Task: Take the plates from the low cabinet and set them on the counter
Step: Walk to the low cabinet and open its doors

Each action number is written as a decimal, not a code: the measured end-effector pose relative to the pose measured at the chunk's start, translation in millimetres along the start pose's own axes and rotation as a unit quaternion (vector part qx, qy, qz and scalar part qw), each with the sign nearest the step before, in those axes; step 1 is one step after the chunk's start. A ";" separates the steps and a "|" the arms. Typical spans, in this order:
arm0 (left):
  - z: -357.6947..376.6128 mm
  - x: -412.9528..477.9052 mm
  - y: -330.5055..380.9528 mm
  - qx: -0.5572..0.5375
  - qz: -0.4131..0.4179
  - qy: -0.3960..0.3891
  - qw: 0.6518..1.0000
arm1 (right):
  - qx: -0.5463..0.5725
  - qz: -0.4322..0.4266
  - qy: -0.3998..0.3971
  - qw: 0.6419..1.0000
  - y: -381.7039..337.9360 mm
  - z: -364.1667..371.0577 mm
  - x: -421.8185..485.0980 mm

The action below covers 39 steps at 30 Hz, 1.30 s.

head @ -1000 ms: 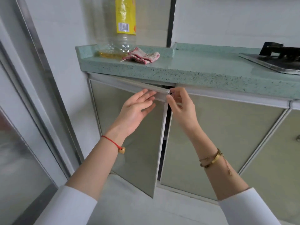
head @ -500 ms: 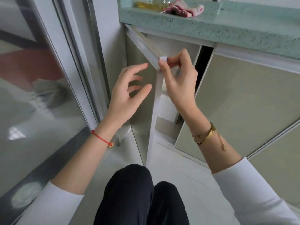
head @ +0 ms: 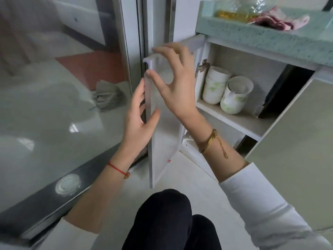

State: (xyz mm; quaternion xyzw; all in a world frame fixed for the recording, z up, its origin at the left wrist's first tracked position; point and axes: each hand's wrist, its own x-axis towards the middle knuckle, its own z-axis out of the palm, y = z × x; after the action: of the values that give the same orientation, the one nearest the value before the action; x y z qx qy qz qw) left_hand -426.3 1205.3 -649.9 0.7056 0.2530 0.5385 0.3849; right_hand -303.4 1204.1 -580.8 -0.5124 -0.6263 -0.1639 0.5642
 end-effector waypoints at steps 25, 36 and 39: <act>-35.0 34.8 -42.1 0.155 0.045 0.065 0.985 | 0.013 -0.011 -0.086 0.996 39.5 66.3 20.4; 96.9 34.1 -55.7 0.039 0.076 -0.132 0.988 | -0.307 0.121 0.044 0.943 132.2 -92.9 -53.4; 157.1 45.1 -45.4 -0.013 0.011 -0.247 0.969 | -0.380 0.146 0.095 0.908 140.8 -141.8 -66.1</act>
State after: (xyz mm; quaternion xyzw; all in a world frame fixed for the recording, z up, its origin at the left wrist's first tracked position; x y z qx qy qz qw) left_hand -260.6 1223.7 -680.9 0.8144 0.1354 0.3545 0.4391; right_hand -121.3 1122.2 -647.2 -0.7556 -0.3781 -0.3534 0.4015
